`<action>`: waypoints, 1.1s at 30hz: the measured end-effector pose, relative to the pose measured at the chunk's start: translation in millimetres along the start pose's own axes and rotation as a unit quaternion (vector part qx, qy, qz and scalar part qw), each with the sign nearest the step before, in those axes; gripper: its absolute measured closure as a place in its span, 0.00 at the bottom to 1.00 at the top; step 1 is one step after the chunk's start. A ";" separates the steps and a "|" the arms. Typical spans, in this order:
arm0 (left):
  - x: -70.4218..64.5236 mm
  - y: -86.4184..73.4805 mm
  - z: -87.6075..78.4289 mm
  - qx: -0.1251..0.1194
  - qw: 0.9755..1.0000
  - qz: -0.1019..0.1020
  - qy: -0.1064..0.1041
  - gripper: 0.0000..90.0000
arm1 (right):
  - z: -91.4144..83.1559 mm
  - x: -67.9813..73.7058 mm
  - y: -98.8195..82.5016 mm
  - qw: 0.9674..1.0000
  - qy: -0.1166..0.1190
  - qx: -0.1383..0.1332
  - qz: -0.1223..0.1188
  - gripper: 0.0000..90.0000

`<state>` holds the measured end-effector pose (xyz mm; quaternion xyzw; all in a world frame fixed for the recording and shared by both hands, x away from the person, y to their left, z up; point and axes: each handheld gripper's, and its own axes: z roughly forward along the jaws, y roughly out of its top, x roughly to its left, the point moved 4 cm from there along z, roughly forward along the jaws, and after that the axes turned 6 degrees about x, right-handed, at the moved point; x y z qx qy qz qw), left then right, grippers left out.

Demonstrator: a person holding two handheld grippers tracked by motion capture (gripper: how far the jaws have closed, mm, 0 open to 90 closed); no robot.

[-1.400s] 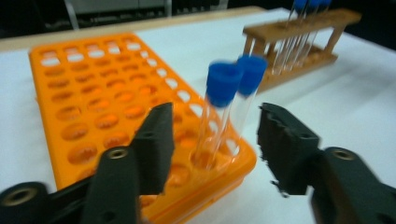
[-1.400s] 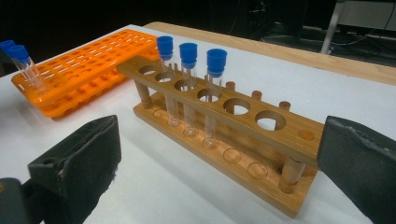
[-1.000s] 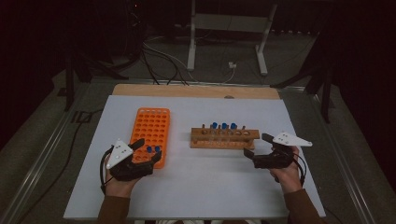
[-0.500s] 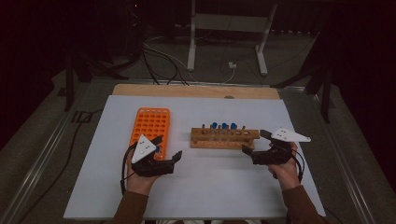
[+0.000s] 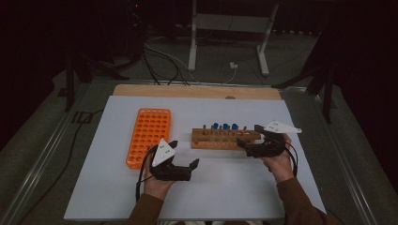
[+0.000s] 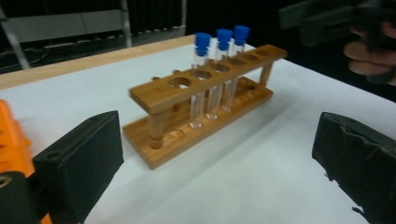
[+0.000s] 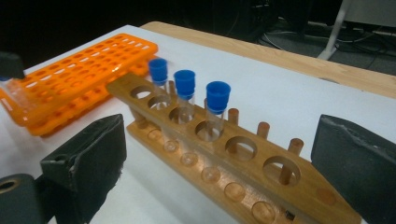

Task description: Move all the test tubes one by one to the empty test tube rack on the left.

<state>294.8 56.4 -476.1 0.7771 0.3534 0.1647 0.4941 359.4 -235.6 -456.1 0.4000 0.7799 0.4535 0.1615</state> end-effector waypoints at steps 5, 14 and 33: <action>-6.5 -3.0 6.4 0.006 1.000 0.006 -0.008 0.06 | 13.7 -3.5 3.0 1.000 -0.002 0.009 0.002 0.09; -14.5 -10.5 15.3 0.022 1.000 0.007 -0.014 0.01 | 38.2 -5.8 6.5 0.999 -0.009 0.028 -0.012 0.39; -16.6 -15.8 18.9 0.032 0.999 0.012 -0.008 0.01 | 53.8 8.9 1.3 0.997 -0.028 0.032 -0.060 0.84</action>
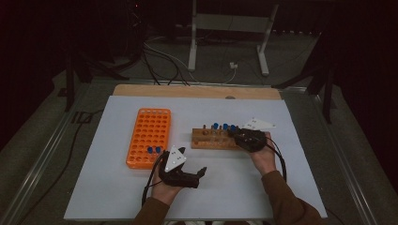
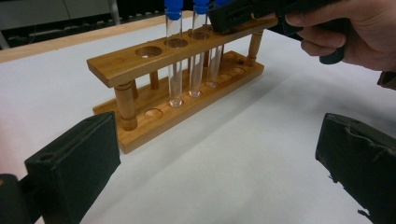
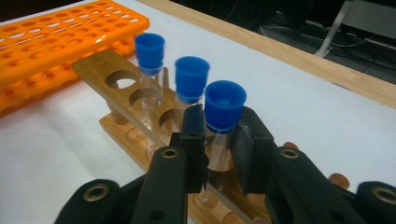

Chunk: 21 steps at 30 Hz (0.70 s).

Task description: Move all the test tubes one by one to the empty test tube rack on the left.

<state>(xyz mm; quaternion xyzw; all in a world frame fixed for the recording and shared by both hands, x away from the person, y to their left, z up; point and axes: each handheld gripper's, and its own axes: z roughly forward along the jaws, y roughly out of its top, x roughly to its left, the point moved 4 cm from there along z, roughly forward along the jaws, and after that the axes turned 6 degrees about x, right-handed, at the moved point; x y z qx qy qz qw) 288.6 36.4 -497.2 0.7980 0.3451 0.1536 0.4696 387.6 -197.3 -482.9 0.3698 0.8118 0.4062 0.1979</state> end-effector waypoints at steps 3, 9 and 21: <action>0.7 -0.7 0.0 0.001 1.000 -0.002 0.000 0.01 | 0.2 1.3 0.4 1.000 0.003 0.002 0.003 0.85; 0.8 -1.4 0.8 0.004 1.000 -0.002 -0.001 0.01 | -5.3 -1.6 2.8 1.000 -0.002 -0.004 0.016 0.85; -0.9 -2.7 2.5 0.008 1.000 -0.002 -0.005 0.01 | -30.6 -4.8 20.7 0.999 0.000 -0.038 0.024 0.85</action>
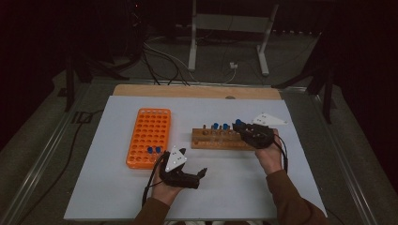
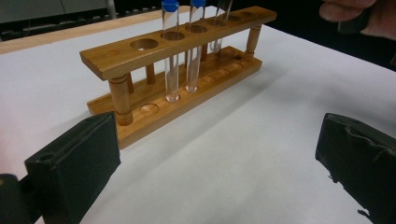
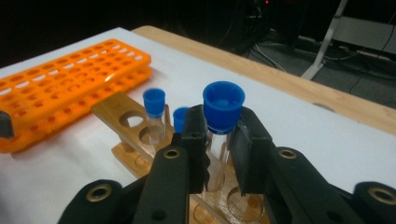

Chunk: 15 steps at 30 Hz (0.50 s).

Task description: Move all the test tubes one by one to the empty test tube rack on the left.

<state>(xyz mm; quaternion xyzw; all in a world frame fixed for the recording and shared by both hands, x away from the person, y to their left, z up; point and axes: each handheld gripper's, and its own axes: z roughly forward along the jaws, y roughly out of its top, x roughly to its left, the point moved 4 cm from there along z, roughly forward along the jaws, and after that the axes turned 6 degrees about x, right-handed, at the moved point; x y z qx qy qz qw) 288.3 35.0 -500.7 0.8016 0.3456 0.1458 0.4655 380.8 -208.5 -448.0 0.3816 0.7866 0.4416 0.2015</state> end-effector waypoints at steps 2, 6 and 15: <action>0.1 -0.3 0.4 0.001 1.000 0.000 0.000 0.01 | -3.7 0.4 2.5 1.000 -0.001 -0.005 0.000 0.85; -0.1 -1.0 1.5 0.004 1.000 0.000 -0.002 0.01 | -13.0 -1.3 8.4 1.000 0.000 -0.018 0.005 0.86; 0.3 -2.0 3.2 0.010 1.000 -0.005 -0.004 0.01 | -36.9 -1.2 20.1 0.999 0.001 -0.043 -0.003 0.86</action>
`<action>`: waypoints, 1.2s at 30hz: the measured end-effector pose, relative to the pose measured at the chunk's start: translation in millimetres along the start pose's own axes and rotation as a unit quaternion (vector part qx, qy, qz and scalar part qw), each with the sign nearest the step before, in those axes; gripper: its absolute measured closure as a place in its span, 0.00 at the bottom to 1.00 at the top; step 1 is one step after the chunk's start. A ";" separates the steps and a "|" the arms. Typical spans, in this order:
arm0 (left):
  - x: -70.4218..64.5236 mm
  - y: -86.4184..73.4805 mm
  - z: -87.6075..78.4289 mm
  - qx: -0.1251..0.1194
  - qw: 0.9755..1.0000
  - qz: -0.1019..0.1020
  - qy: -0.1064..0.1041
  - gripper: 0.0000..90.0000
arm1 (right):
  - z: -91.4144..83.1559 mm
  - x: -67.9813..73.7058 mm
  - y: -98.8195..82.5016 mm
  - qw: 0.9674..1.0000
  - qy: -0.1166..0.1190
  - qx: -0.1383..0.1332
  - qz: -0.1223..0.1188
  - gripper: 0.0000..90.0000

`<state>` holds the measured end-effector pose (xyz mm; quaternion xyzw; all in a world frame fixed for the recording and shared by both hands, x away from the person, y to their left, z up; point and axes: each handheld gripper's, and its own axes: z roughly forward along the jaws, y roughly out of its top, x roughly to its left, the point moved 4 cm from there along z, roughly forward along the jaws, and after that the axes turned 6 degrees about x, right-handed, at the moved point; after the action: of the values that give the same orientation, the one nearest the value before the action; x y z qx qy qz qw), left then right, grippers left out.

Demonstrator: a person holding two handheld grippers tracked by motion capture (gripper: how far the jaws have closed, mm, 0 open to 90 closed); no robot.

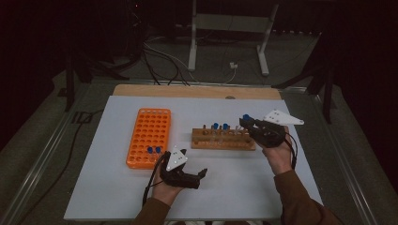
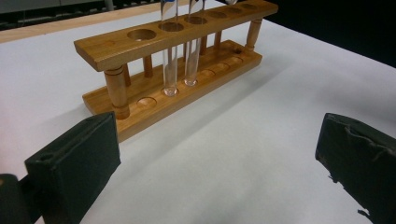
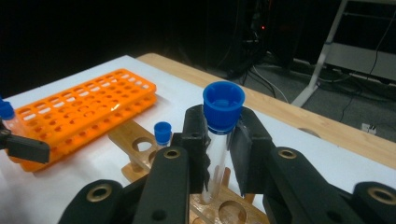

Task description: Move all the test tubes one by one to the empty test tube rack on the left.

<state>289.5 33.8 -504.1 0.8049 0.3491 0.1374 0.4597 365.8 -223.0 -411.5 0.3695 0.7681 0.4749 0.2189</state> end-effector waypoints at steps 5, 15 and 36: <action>-0.1 0.0 -0.1 0.001 1.000 0.000 0.001 0.01 | -11.0 3.0 -0.7 1.000 0.011 -0.006 0.001 0.86; -1.8 1.7 -0.2 -0.003 1.000 -0.005 0.001 0.01 | -18.7 12.9 -16.7 0.999 0.037 0.001 0.012 0.86; -17.7 44.4 15.3 -0.020 0.999 0.015 -0.021 0.03 | -12.9 26.1 -44.7 0.996 0.074 0.026 0.029 0.86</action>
<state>304.4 -3.0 -473.5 0.8036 0.3244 0.1341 0.4806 324.4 -222.4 -445.1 0.3608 0.7836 0.4867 0.1375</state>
